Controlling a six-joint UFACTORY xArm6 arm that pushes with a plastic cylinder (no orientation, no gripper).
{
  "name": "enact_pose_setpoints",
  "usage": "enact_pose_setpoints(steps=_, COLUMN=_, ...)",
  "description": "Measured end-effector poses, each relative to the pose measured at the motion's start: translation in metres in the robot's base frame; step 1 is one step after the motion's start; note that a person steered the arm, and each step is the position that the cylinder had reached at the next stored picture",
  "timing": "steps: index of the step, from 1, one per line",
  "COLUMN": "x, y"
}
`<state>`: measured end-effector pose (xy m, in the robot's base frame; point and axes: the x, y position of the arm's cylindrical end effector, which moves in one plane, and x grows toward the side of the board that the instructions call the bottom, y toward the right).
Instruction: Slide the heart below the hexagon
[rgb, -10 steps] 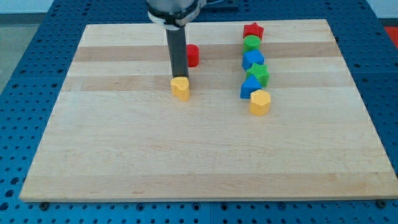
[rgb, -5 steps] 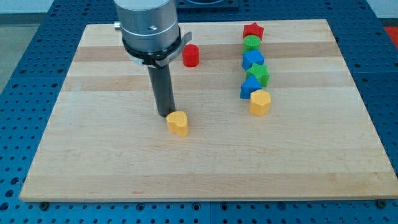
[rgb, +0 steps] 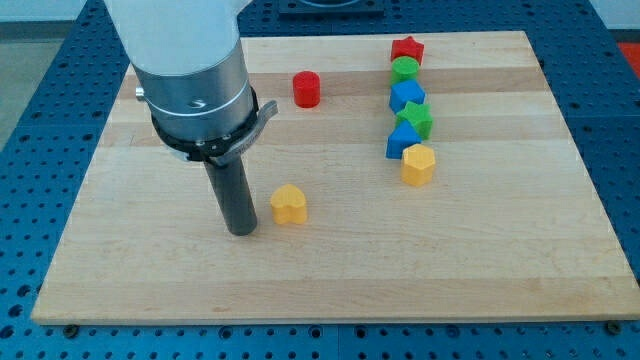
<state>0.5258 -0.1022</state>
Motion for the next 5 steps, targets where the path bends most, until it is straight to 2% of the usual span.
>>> enact_pose_setpoints(steps=1, x=-0.005, y=0.012)
enact_pose_setpoints(steps=3, x=-0.011, y=0.091)
enact_pose_setpoints(steps=5, x=-0.016, y=0.072)
